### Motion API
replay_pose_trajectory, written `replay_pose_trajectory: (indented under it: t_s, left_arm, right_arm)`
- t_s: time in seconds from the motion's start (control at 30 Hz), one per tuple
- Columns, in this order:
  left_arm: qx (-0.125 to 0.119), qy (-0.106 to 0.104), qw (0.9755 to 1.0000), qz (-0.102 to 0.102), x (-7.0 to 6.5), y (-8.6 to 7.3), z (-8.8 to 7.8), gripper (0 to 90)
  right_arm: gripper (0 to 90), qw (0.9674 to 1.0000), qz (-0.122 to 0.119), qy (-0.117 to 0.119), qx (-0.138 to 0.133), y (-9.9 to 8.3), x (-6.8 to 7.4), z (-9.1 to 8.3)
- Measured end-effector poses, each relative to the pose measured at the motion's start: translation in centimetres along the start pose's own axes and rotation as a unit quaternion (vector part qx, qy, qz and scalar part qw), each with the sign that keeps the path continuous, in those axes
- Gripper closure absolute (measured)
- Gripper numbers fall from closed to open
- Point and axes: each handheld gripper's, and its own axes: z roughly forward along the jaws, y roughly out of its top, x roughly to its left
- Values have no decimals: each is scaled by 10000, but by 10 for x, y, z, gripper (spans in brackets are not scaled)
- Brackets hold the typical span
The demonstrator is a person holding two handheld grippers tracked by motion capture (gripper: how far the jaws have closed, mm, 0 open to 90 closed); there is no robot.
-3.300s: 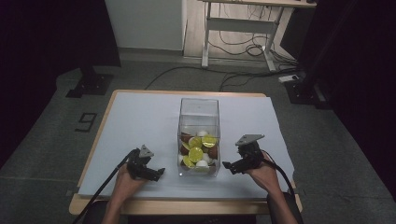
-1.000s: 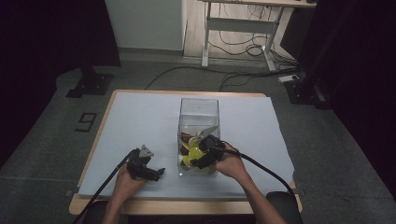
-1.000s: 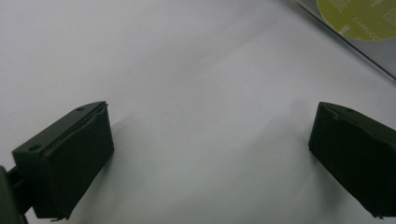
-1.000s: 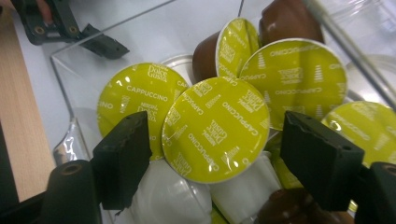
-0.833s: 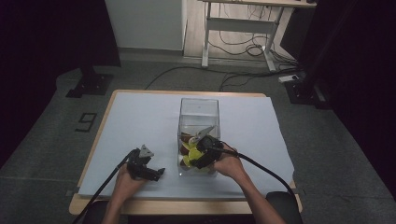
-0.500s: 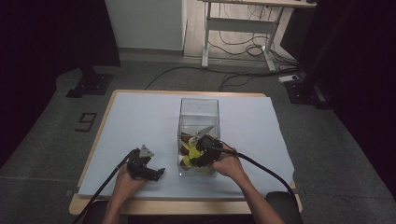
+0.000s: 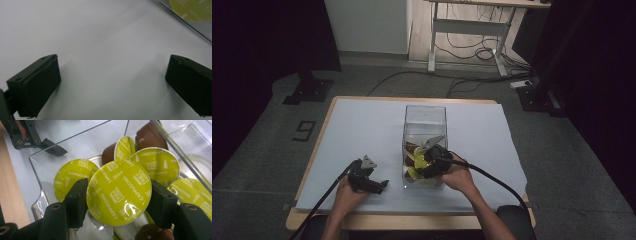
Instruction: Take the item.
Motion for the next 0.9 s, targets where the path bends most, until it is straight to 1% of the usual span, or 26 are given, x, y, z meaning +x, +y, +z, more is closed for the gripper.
replay_pose_trajectory:
  t_s: [0.1, 0.27, 0.53, 0.9]
  left_arm:
    - [0, 1, 10000, 1, 0, 0, 0, 0]
    - [2, 0, 10000, 2, 0, 0, 0, 0]
    - [1, 1, 10000, 2, 0, 0, 0, 0]
    - [3, -2, 10000, 0, 0, 0, 0, 0]
  right_arm:
    - [390, 10000, -1, -49, -14, 0, 0, -3]
    - [390, 9999, 77, -100, -117, -3, -3, -9]
    - [390, 9996, 144, -180, -174, -7, -6, -17]
    - [391, 9989, 299, -220, -286, -9, -11, -26]
